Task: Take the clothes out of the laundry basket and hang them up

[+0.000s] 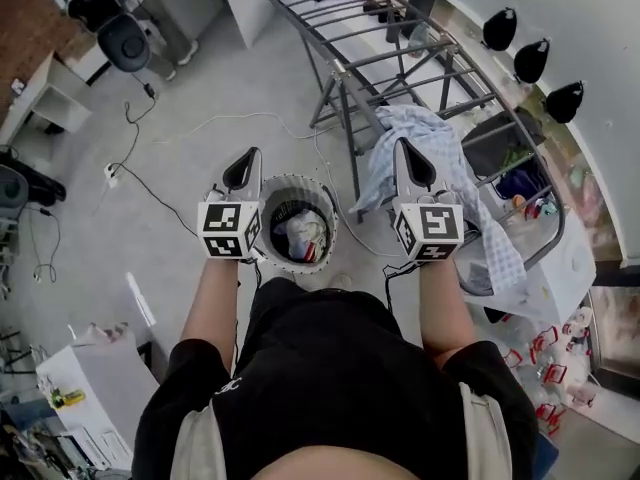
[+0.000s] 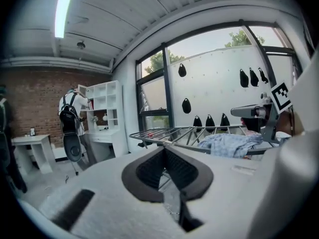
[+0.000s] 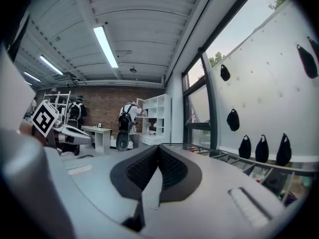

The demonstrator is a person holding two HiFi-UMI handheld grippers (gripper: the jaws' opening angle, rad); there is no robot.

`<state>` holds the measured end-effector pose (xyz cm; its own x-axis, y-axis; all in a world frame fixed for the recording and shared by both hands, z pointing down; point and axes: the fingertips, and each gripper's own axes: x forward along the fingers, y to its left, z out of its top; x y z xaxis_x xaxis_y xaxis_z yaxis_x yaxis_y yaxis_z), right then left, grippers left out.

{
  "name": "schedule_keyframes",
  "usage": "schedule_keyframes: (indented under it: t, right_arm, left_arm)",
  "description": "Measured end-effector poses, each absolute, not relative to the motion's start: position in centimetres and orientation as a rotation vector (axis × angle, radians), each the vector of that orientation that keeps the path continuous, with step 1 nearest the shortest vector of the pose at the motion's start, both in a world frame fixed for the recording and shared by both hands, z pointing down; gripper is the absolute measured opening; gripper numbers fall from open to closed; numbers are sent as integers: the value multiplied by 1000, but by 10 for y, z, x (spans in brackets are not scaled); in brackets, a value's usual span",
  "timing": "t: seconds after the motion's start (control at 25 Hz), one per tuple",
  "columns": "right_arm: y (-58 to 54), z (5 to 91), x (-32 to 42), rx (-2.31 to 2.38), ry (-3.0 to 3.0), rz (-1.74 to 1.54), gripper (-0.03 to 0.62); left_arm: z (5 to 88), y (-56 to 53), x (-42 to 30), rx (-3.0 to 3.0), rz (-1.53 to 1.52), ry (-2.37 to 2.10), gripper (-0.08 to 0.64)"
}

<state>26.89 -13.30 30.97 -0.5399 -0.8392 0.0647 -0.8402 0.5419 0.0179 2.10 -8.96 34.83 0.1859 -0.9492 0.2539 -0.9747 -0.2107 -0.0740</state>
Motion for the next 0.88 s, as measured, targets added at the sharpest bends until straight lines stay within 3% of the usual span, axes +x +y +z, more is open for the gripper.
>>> schedule_keyframes:
  t: [0.72,0.88]
  right_arm:
    - [-138,431,60,1081,-2627,229,15]
    - [-131,490,34,985,-2514,352,15]
  left_arm:
    - [455,-66,-127,2149,454,-1757,8]
    - [515,-65,-132,2119,538,-1565,66]
